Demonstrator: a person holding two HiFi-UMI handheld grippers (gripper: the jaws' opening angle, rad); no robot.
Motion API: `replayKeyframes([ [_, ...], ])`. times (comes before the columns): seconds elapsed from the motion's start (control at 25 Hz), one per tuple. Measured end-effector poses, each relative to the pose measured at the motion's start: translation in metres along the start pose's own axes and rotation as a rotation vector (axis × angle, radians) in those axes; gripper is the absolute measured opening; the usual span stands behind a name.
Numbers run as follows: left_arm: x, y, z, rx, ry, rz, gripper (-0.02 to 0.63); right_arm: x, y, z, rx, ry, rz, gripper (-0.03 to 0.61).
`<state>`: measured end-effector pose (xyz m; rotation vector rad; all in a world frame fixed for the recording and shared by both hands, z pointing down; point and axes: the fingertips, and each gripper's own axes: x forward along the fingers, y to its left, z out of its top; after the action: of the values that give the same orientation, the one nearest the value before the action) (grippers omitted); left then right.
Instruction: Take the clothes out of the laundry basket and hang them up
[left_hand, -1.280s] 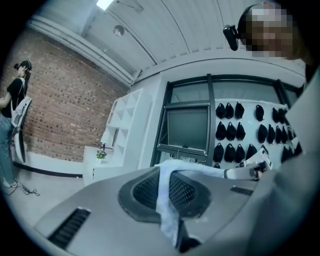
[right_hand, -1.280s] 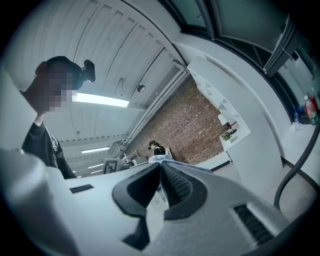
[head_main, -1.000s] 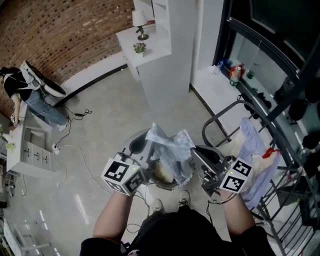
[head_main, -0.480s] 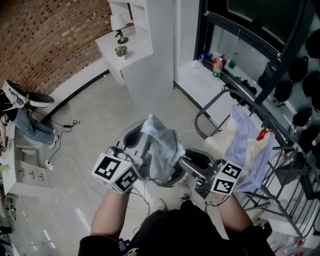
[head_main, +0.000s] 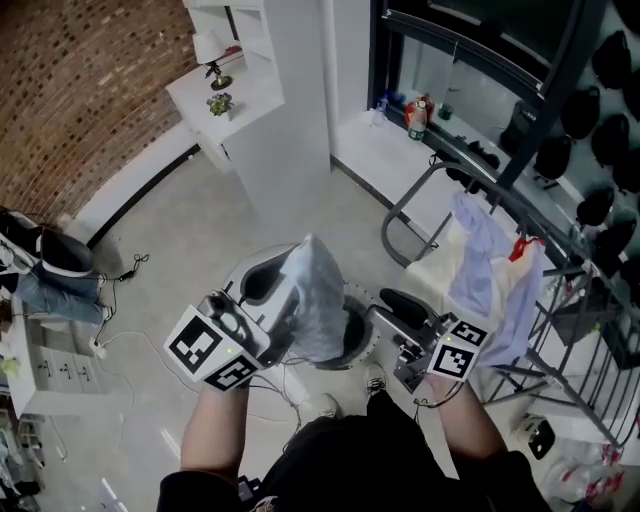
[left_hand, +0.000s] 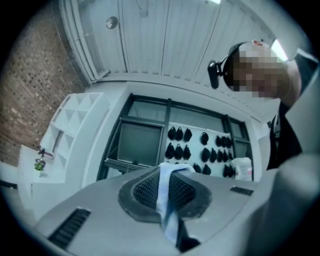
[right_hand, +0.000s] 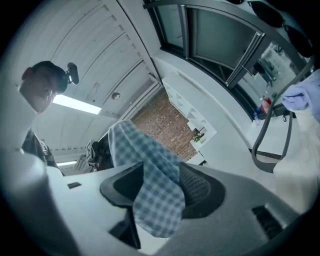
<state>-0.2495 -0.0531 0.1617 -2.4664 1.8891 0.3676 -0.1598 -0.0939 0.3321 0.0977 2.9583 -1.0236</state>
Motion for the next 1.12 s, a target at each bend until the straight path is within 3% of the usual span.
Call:
replayKeyframes([
  [0.16, -0.007, -0.023, 0.019, -0.056, -0.062, -0.170, 0.015, 0.002, -0.005, -0.002, -0.014, 0.016, -0.009, 0.262],
  [0.32, -0.013, -0.036, 0.031, -0.060, -0.074, -0.268, 0.015, 0.003, -0.012, -0.007, 0.017, 0.015, -0.017, 0.270],
  [0.44, -0.013, -0.044, 0.026, -0.019, -0.024, -0.308, 0.015, 0.008, -0.009, -0.015, 0.009, 0.046, 0.015, 0.277],
  [0.6, -0.007, -0.044, 0.012, 0.067, 0.058, -0.251, 0.015, 0.015, 0.008, -0.022, -0.070, 0.092, 0.056, 0.281],
  [0.68, -0.009, -0.051, 0.007, 0.084, 0.078, -0.284, 0.015, 0.015, 0.015, -0.022, -0.080, 0.085, 0.068, 0.282],
  [0.84, -0.022, -0.068, 0.005, 0.047, 0.079, -0.379, 0.015, 0.012, 0.007, -0.023, -0.016, 0.067, 0.056, 0.287],
  [1.0, -0.027, -0.081, 0.009, 0.056, 0.076, -0.437, 0.015, 0.007, -0.007, -0.044, 0.010, 0.121, 0.073, 0.308],
  [1.12, -0.037, -0.087, 0.005, 0.021, 0.106, -0.465, 0.015, 0.001, -0.013, -0.050, 0.149, 0.083, 0.140, 0.308],
])
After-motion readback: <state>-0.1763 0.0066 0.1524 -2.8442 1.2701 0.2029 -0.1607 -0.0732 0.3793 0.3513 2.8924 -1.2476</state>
